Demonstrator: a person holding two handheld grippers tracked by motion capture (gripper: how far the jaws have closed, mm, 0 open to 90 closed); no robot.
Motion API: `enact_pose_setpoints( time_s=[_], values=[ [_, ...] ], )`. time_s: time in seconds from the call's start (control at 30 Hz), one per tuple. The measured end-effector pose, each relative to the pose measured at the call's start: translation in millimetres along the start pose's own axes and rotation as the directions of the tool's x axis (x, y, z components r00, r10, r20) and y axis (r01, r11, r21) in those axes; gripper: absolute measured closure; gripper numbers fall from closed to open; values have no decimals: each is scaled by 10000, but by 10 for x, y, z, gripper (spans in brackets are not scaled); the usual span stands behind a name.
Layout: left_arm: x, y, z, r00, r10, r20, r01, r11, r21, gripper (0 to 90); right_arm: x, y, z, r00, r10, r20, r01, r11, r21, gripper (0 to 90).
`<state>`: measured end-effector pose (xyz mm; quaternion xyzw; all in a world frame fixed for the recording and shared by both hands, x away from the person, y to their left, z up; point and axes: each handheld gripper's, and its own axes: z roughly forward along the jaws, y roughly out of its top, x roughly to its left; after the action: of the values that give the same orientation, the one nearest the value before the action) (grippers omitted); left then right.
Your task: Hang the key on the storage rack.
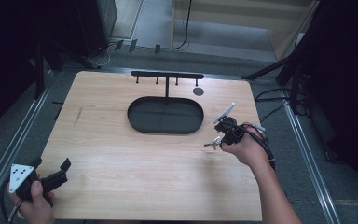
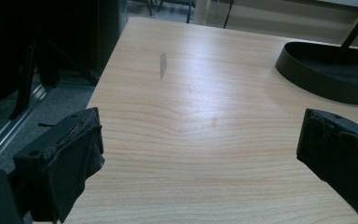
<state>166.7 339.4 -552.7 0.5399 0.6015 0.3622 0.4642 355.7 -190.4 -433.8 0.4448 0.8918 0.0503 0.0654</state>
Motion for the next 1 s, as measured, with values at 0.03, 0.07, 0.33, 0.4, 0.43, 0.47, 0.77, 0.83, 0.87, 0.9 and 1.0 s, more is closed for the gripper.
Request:
enact_pose_setpoints(
  time_s=[0.03,0.07,0.33,0.4,0.43,0.47,0.77,0.83,0.87,0.9,1.0],
  values=[
    [0,0,0,10000,0,0,0,10000,0,4,18,38,-47,10000,22,32,-22,10000,-55,850],
    [2,0,0,10000,1,2,-1,10000,0,4,18,38,-47,10000,22,32,-22,10000,-55,850],
    [7,1,3,10000,-61,-5,61,10000,-4,4,115,368,-335,9995,-10,330,23,9993,-378,850],
    [7,1,4,10000,-44,0,44,10000,1,4,135,461,-403,9993,93,367,-76,9988,-475,850],
    [6,1,3,10000,-45,-15,45,10000,7,4,142,501,-430,9992,125,368,-105,9984,-564,850],
    [6,1,4,10000,-54,-3,54,10000,2,4,150,531,-450,9992,158,372,-135,9981,-595,850],
    [4,2,5,10000,-31,13,31,10000,-14,4,118,832,-600,9937,1109,-174,-1119,9911,-723,849],
    [5,3,6,10000,-31,10,31,10000,-5,4,100,893,-642,9906,1349,-204,-1360,9881,-717,850],
    [5,2,5,10000,-33,12,33,10000,-6,4,84,931,-670,9887,1482,-207,-1494,9860,-744,850],
    [5,2,6,10000,-37,15,37,10000,-8,4,65,995,-718,9841,1753,-277,-1769,9813,-757,849],
    [5,2,6,10000,-36,14,36,10000,-8,4,50,1087,-788,9795,1994,-298,-2012,9761,-824,849]
  ],
)
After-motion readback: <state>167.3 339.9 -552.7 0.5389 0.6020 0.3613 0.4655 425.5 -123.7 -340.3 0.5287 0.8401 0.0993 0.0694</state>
